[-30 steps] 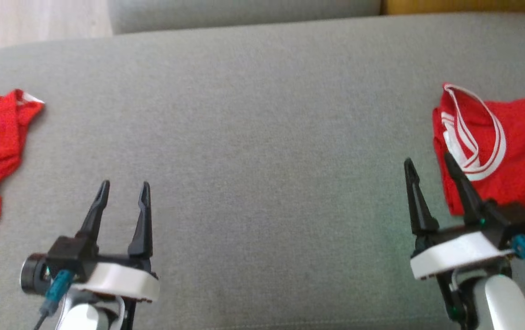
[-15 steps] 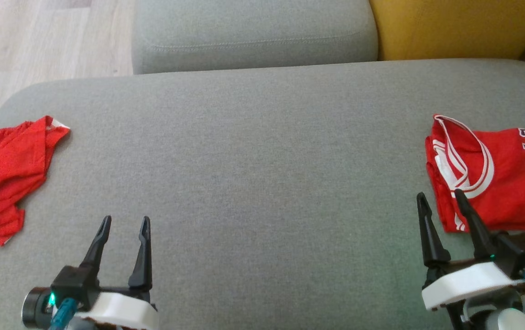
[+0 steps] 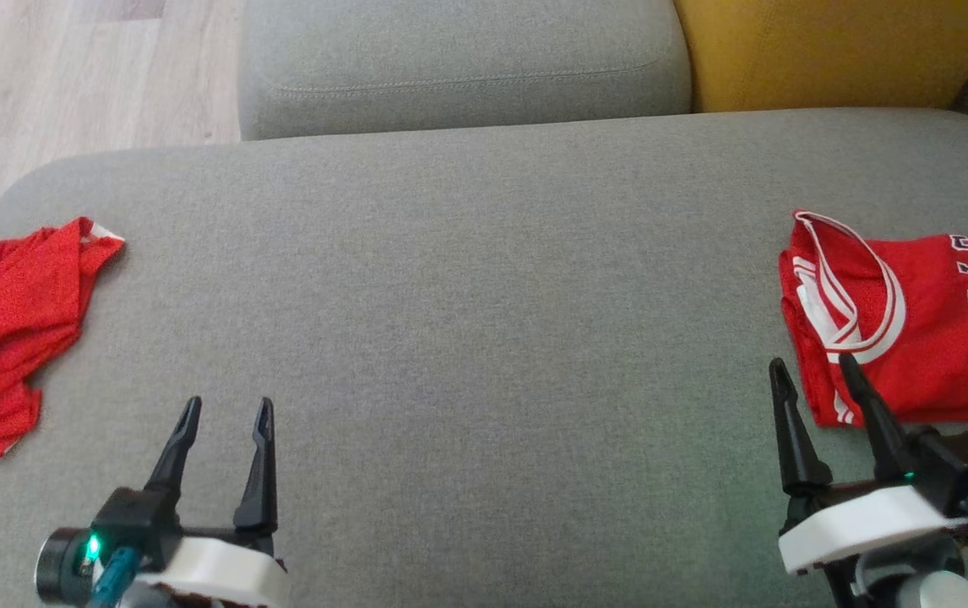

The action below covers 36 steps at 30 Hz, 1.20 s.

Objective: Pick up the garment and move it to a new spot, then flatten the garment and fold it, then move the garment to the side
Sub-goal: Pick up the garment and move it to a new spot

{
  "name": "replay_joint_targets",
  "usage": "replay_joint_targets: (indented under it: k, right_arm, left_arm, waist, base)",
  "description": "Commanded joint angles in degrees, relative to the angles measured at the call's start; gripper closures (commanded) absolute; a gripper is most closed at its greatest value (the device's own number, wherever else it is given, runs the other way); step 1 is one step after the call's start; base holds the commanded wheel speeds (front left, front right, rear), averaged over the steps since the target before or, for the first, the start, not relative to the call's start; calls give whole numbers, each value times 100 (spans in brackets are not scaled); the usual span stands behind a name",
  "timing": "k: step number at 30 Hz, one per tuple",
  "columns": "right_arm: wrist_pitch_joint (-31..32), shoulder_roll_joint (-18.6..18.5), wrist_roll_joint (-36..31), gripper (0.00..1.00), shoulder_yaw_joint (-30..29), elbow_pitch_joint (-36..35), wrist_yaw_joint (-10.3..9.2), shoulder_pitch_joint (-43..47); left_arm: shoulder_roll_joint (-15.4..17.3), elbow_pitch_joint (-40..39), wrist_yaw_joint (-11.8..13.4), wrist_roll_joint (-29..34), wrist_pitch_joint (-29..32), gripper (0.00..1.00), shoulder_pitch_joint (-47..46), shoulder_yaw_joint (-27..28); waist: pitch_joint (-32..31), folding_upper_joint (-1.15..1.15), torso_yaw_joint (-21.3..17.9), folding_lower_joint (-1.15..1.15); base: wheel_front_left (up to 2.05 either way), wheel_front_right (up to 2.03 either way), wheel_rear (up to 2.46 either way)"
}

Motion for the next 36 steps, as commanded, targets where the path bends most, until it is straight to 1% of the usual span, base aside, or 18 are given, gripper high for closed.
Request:
replay_joint_targets:
  k: [1,5,9,20,24,29,36]
  right_arm:
    - [-9,-23,40,0,101,-214,37,-152]
    - [6,-23,27,0,83,-261,37,-137]
    - [21,-23,2,0,148,-354,37,-151]
    - [46,-23,15,0,389,-535,37,-177]
    - [32,-23,-28,0,429,-564,37,-198]
    - [53,-23,-85,0,447,-581,37,-215]
    - [81,-23,-117,0,436,-602,37,-219]
  left_arm:
    - [83,-221,53,-56,-7,0,-203,190]
    - [79,-240,57,-69,-8,0,-274,176]
    - [65,-282,90,-67,-5,0,-372,172]
    - [65,-285,119,-135,-51,0,-516,233]
    - [86,-296,144,-154,-67,0,-499,278]
    - [113,-297,159,-180,-82,0,-473,317]
    - [98,-309,189,-201,-98,0,-460,327]
  waist:
    - [5,0,13,1]
    - [43,0,126,1]
    - [76,0,388,1]
    - [77,0,1557,1]
    - [66,0,1854,1]
    - [74,0,2053,1]
    - [103,0,2092,1]
  base:
    - [0,0,0]
    - [0,0,0]
    - [0,0,0]
    - [0,0,0]
    - [0,0,0]
    - [0,0,0]
    - [0,0,0]
